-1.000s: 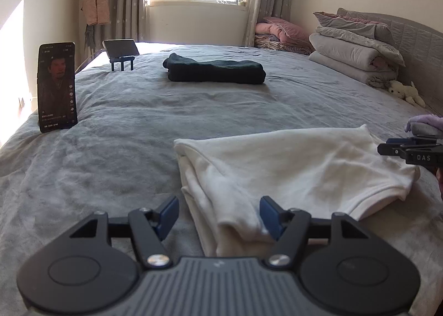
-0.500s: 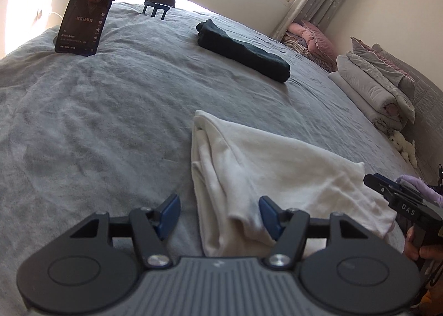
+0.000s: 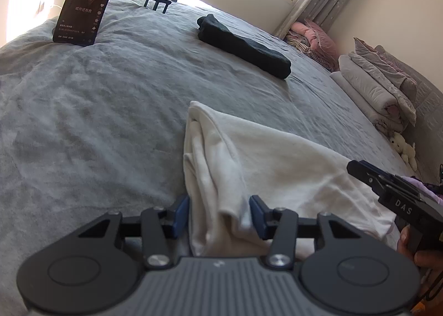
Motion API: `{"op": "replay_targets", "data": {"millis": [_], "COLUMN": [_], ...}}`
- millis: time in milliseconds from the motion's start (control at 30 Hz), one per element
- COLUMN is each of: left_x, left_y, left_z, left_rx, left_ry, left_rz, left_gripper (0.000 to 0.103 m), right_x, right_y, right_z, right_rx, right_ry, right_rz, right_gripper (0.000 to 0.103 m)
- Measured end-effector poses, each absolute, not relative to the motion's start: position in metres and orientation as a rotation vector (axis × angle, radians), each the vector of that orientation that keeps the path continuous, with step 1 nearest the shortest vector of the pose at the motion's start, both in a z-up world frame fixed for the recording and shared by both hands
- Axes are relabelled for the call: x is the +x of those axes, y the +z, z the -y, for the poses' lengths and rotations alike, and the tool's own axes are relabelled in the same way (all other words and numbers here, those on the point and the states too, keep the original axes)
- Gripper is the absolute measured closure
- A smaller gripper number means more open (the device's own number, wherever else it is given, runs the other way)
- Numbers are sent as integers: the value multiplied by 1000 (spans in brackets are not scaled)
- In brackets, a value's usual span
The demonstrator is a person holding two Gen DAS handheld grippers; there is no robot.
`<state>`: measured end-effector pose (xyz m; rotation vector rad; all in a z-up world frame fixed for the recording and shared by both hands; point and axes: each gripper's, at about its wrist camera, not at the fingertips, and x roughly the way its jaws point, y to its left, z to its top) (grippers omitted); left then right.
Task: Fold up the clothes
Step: 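Grasp the sweatshirt end with the left gripper while the right gripper grasps the other end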
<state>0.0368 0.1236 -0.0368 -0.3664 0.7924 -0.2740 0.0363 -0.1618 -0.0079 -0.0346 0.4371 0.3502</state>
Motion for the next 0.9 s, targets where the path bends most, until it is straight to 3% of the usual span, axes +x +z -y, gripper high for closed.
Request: {"op": "replay_targets", "data": {"millis": [167,333,433,500,767,900], "left_x": [36,37,36,35,29,24], "left_y": [-37,-38,-38,-38,-28,-18], "left_z": [-124,-124,-124,-123,-122,-117], "left_rx": [-379,-402,-420,-423,-449,-449], "left_ry": [-270,-269,-261,-257,-242,-248], "left_rz": [-790,-791,-788,-782,-744,-694], "left_gripper": [60,75,79,81,84,85], "right_x": [44,56,63,68,63,54], "right_y": [-12,-19,-23,-27,-35,-21], "right_z": [149,136,129,123,122,133], "right_rx": [-41,-58,-69,-77,-95,6], "right_ry": [333,301,282,268,258,330], "right_rz": [-457,-495,-518,-541,-566,-578], "right_gripper": [66,70,73,79,77,68]}}
